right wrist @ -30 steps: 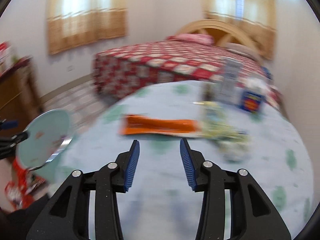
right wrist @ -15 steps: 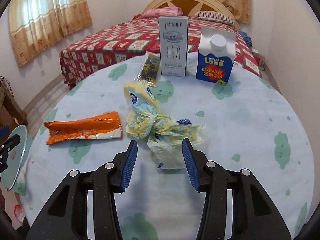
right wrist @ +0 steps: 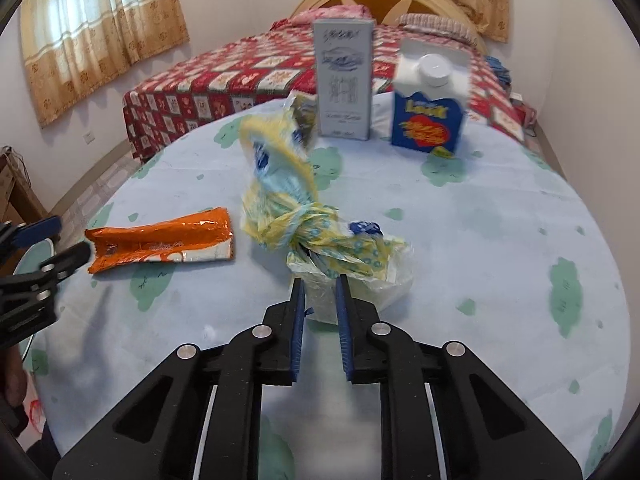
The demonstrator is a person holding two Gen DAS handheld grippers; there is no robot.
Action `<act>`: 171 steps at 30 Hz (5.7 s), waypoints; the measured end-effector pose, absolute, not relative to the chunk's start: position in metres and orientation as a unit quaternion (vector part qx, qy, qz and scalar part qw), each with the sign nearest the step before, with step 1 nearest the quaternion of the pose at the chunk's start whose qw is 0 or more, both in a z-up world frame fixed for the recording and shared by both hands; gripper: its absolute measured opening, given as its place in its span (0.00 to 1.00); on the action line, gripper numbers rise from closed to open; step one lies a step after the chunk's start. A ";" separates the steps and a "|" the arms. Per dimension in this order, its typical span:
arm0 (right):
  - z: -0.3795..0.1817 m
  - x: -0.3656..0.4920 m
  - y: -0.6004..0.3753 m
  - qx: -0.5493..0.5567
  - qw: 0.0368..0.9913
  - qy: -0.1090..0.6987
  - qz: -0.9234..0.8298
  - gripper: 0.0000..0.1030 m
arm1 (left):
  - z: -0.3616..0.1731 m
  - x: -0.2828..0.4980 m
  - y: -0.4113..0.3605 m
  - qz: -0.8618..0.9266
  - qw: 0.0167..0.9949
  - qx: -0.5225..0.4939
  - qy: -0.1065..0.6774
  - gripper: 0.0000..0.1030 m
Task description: Collect trash
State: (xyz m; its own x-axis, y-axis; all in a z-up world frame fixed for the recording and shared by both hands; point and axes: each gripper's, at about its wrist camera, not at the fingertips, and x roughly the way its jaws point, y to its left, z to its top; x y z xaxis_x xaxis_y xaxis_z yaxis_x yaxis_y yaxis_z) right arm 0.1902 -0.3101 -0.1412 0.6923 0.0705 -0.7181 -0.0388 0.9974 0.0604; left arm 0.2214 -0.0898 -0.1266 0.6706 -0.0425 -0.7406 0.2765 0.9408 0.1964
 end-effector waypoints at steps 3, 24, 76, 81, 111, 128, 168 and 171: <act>-0.139 0.175 -0.319 0.033 0.923 0.384 0.023 0.13 | -0.133 0.225 -0.096 -0.098 0.898 0.156 0.399 0.64; -0.127 0.143 -0.341 0.061 0.936 0.348 0.009 0.44 | -0.120 0.211 -0.075 -0.093 0.902 0.152 0.394 0.03; -0.144 0.217 -0.308 0.039 0.913 0.405 0.026 0.02 | -0.072 0.129 0.072 0.013 0.927 0.122 0.356 0.04; -0.128 0.202 -0.299 0.041 0.922 0.382 0.036 0.01 | -0.065 0.121 0.080 0.020 0.930 0.121 0.348 0.04; -0.083 0.168 -0.147 0.011 0.928 0.334 0.165 0.01 | -0.071 0.067 0.141 0.113 0.920 0.123 0.356 0.04; -0.084 0.172 -0.109 -0.014 0.922 0.335 0.196 0.01 | -0.075 0.063 0.162 0.137 0.915 0.112 0.363 0.04; -0.094 0.174 -0.036 -0.050 0.901 0.345 0.257 0.02 | -0.074 0.069 0.185 0.145 0.913 0.064 0.375 0.07; -0.096 0.174 -0.034 -0.041 0.898 0.344 0.270 0.04 | -0.074 0.068 0.185 0.133 0.915 0.057 0.377 0.23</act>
